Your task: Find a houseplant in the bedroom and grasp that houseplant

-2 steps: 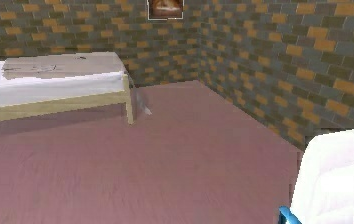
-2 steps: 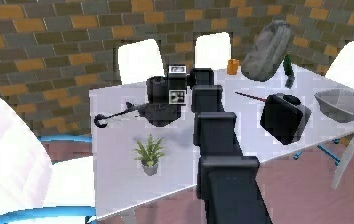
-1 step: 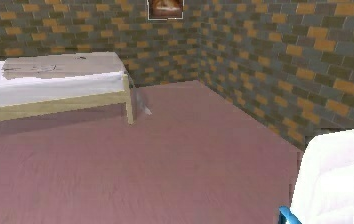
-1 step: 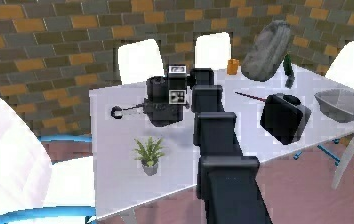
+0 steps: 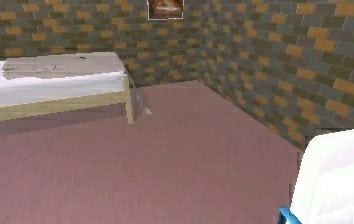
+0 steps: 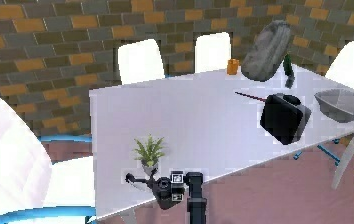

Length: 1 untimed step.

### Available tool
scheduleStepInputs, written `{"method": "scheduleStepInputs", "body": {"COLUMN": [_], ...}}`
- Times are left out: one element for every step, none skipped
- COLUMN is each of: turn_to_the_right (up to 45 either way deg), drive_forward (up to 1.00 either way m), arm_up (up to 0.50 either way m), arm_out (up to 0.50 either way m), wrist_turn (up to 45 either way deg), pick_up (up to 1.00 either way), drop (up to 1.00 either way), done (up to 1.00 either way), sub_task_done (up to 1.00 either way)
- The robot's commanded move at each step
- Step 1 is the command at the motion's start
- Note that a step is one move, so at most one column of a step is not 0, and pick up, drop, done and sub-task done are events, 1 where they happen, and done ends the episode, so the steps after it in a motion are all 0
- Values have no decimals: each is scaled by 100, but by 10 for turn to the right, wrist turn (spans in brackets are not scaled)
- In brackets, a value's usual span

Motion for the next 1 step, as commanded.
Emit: {"method": "scheduleStepInputs", "body": {"turn_to_the_right": [0], "drive_forward": [0], "arm_up": [0], "arm_out": [0], "wrist_turn": [0], "pick_up": [100], "drop": [0], "done": [0], "sub_task_done": [0]}}
